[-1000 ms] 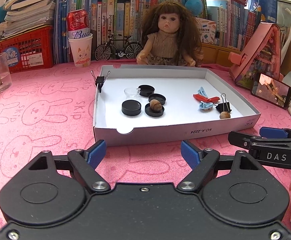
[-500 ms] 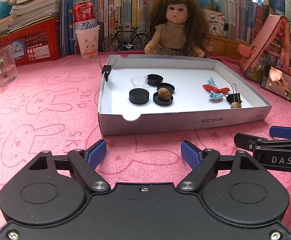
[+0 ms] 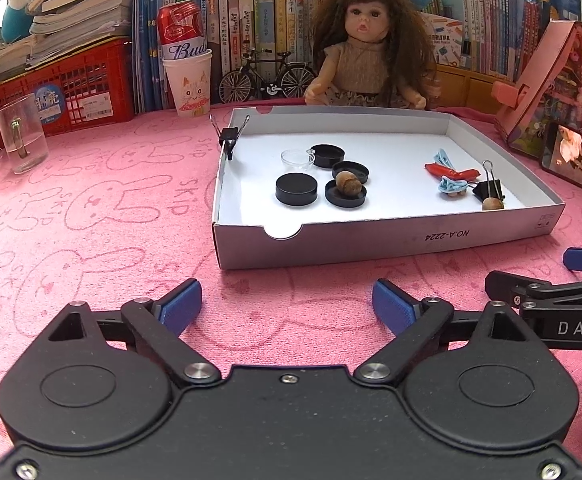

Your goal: Organize rigid objects

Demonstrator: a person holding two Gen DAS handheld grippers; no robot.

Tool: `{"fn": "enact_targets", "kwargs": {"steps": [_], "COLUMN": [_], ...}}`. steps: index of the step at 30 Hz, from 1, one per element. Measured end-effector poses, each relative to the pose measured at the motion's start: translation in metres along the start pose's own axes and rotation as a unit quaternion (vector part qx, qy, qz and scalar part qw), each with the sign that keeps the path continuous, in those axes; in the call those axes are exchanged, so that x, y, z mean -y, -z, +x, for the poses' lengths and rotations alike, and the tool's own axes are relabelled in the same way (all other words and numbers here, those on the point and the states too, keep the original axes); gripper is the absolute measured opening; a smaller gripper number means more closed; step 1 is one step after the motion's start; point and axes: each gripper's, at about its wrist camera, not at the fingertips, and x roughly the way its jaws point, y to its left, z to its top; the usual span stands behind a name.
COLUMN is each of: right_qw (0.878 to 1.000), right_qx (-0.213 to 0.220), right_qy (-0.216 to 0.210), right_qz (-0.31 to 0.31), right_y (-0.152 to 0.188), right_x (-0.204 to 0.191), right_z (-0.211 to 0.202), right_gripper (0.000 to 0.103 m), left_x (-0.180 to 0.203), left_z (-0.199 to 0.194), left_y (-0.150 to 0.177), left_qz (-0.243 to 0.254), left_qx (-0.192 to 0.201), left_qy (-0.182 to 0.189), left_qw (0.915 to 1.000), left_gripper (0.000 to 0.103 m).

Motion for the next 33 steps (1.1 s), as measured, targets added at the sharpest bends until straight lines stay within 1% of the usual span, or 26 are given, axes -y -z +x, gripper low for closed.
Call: {"fn": "enact_targets", "kwargs": {"steps": [3, 8, 33], "right_qw": [1.000, 1.000, 1.000], "right_qx": [0.000, 0.000, 0.000], "right_qy": [0.000, 0.000, 0.000], "right_qz": [0.000, -0.001, -0.001], "right_y": [-0.0001, -0.0001, -0.0003], "right_x": [-0.0003, -0.0004, 0.0000], "right_z": [0.0001, 0.0002, 0.0002], "right_gripper": [0.103, 0.103, 0.103], "left_x": [-0.0017, -0.0018, -0.0014], "left_z": [0.0010, 0.0029, 0.0032], "left_y": [-0.0001, -0.0001, 0.0003], "left_qz": [-0.005, -0.006, -0.005], "left_qx": [-0.002, -0.007, -0.007], "left_qy": [0.003, -0.002, -0.003], "left_qw": [1.0000, 1.0000, 1.0000], "left_gripper": [0.098, 0.102, 0.103]}}
